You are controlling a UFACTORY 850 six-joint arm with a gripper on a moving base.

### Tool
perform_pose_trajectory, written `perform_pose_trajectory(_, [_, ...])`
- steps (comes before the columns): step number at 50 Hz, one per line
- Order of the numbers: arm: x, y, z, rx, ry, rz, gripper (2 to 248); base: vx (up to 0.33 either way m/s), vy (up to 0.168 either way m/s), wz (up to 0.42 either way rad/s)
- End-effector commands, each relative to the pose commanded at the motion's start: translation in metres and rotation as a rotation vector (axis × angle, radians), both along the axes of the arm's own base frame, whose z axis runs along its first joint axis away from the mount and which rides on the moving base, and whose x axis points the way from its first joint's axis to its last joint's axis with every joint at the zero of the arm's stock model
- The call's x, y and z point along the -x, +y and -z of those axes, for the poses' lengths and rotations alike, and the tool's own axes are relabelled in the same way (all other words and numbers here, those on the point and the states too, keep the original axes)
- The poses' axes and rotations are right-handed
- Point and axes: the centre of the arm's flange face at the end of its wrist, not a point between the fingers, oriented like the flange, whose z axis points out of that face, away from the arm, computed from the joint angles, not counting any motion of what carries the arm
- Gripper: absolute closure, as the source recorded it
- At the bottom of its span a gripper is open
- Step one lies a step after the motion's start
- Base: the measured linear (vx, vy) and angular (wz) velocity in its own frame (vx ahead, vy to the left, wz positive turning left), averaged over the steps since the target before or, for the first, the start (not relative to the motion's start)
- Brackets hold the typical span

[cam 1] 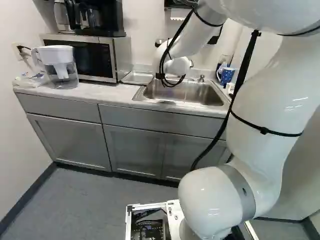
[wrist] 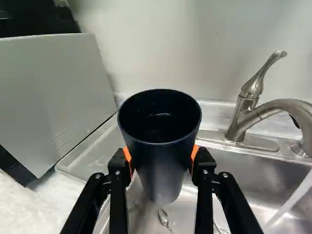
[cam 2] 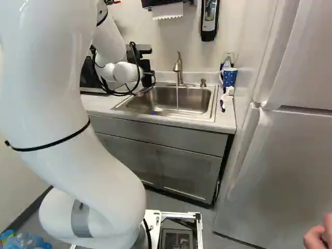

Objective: Rinse the cup and place it in the tray

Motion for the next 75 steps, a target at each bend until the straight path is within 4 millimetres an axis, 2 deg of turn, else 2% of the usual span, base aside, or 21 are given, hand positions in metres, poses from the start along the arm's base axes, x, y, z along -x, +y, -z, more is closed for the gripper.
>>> perform_pose_trajectory(14, [-0.003,0.014,-0.013,-0.001,-0.003,-0.027,125,0.000,0.000,0.000])
perform_pose_trajectory(23, [-0.003,0.016,-0.014,-0.025,-0.003,-0.023,125,0.000,0.000,0.000])
perform_pose_trajectory(75, [-0.003,0.016,-0.014,-0.541,0.047,0.101,125,0.000,0.000,0.000])
